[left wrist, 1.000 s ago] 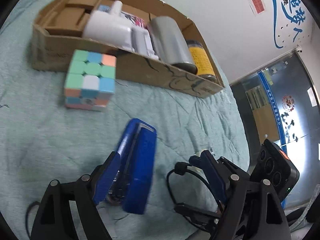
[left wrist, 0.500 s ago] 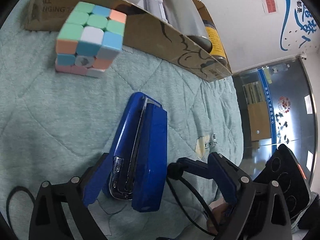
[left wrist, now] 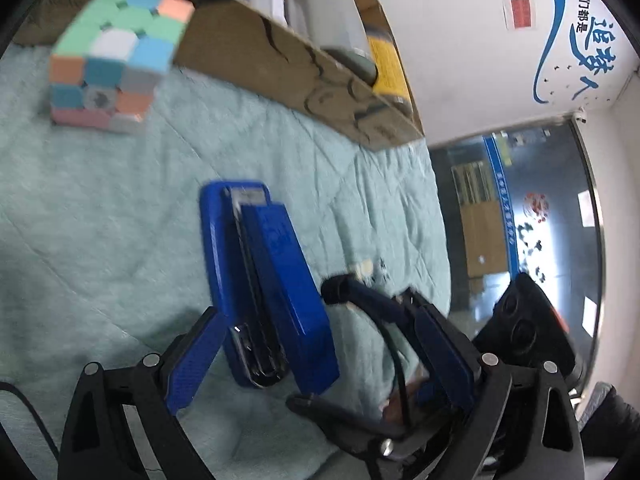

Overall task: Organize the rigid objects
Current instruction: 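Close both grippers on the blue stapler and lift it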

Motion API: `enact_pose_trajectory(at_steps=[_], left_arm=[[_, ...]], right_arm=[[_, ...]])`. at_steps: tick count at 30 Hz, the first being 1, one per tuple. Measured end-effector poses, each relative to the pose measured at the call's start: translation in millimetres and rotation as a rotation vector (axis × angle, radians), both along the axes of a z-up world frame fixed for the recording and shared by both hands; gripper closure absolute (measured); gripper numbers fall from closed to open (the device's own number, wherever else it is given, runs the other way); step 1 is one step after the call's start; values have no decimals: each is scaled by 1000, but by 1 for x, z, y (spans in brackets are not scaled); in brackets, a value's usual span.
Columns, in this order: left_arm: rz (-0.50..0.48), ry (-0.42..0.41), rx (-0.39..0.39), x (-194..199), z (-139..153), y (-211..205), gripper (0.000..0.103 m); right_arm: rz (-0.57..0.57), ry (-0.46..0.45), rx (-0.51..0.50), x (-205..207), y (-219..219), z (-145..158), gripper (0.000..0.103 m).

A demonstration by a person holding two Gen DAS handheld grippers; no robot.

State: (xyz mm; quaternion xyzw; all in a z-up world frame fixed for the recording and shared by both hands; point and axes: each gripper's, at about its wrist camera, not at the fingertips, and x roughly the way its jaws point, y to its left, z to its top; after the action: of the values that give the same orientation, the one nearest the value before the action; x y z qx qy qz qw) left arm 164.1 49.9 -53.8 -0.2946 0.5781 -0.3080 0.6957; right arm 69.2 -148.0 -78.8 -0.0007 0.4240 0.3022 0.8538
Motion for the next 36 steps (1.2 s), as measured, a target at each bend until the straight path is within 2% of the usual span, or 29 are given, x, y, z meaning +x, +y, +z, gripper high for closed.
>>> enact_pose_trajectory(at_steps=[5,7,11,16,24,25,26,27,30,34,36], left_arm=[[26,-1,18,3,0,4,8],[36,0,34,3,-1,4,9],[62,23,61,5,-11,9,9],[38,18,54,5,-15,7,9],[13,14,56,6,-20,-8,10],[10,13,55,7,-20,-11,19],[3,17,47,7,-21,-13,34],[-6,29,49,7,-23,-16,38],[-24,1,75,5,-22,-23,42],[-2,-14,62,3,-19,-18,45],[5,-43,67,2,-13,-16,51]], right_arm=[[37,14,-60,-5,22,-12,17],[39,-10,-107,-7,30,-17,18],[-23,-50,-184,-2,33,-26,40],[-47,-12,-117,5,25,-28,43],[-110,184,166,30,-14,-33,48],[-116,201,190,31,-16,-34,48],[-121,226,225,34,-19,-36,50],[-123,240,243,37,-22,-37,50],[-123,250,265,38,-24,-36,51],[-108,229,247,34,-23,-32,51],[-83,196,226,31,-18,-24,52]])
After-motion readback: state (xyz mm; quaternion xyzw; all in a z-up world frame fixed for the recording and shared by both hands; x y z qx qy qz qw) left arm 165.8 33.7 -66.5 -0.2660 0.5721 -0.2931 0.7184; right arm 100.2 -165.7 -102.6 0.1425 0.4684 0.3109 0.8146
